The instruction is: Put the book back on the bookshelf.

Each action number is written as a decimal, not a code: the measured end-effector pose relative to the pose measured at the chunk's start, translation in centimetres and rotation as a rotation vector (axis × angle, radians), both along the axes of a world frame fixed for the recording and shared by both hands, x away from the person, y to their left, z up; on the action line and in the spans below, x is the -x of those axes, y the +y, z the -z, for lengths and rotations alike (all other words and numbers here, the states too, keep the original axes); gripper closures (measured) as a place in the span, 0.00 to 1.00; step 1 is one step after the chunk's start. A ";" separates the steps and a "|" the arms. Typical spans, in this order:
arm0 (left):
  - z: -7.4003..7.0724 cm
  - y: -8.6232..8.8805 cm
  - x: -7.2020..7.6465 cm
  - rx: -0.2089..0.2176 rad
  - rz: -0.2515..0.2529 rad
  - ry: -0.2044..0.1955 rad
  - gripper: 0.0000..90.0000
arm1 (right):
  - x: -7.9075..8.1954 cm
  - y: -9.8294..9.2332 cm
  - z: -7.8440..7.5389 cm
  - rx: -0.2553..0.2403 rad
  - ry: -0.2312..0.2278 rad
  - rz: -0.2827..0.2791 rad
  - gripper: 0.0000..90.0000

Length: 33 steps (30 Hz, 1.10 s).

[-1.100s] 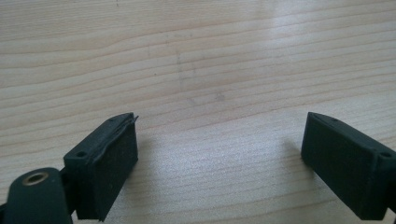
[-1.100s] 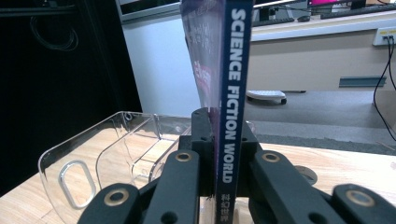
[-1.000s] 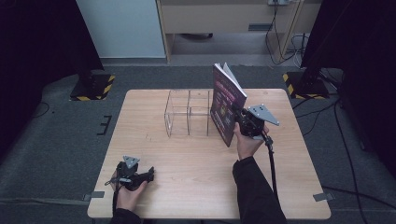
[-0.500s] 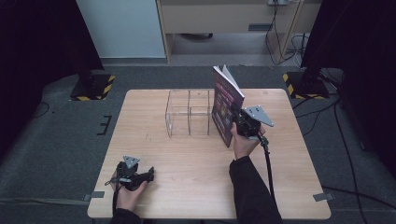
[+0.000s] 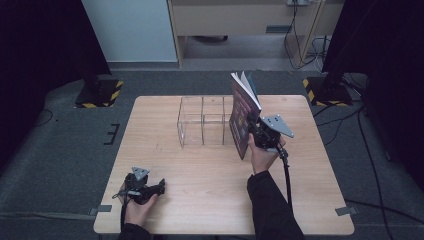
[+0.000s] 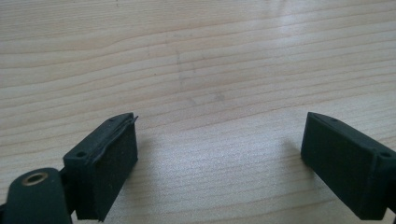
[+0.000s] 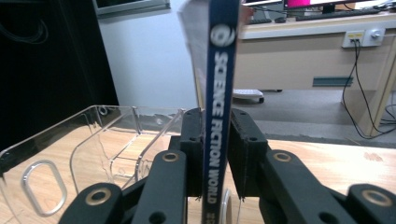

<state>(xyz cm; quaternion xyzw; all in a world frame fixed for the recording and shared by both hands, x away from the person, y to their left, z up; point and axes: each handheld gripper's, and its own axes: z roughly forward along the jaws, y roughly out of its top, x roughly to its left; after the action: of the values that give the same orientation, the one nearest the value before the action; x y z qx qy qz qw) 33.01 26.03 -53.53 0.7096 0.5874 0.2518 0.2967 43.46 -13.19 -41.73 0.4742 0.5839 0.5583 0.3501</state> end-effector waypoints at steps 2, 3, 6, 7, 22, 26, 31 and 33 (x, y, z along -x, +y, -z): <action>0.0 0.0 0.0 0.000 0.000 0.000 0.11 | 0.0 -0.2 -0.1 -0.003 0.009 -0.010 0.83; 0.0 0.0 0.0 0.000 0.000 0.000 0.11 | 0.0 -0.2 -0.1 -0.003 0.009 -0.010 0.83; 0.0 0.0 0.0 0.000 0.000 0.000 0.11 | -0.1 -0.2 -0.2 0.006 0.014 -0.008 0.80; 0.0 0.0 0.0 0.001 -0.001 0.000 0.11 | -0.1 -0.2 -0.2 0.007 0.018 -0.007 0.80; 0.0 0.0 0.0 0.000 0.000 0.000 0.11 | 0.2 0.0 0.1 -0.020 -0.004 0.041 0.93; 0.0 0.0 0.0 0.000 0.000 0.000 0.11 | 0.2 0.0 0.1 -0.020 -0.002 0.046 0.93; 0.0 0.0 0.0 0.000 0.000 0.000 0.11 | 0.4 0.0 0.2 -0.016 -0.007 0.062 0.93; 0.0 0.0 0.0 0.000 0.000 0.000 0.11 | 0.5 0.0 0.2 -0.008 -0.010 0.076 0.93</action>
<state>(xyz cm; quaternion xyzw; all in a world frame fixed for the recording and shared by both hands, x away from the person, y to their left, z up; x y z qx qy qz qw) 33.01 26.03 -53.53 0.7096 0.5874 0.2517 0.2968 42.96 -13.20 -41.93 0.4947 0.5614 0.5493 0.3721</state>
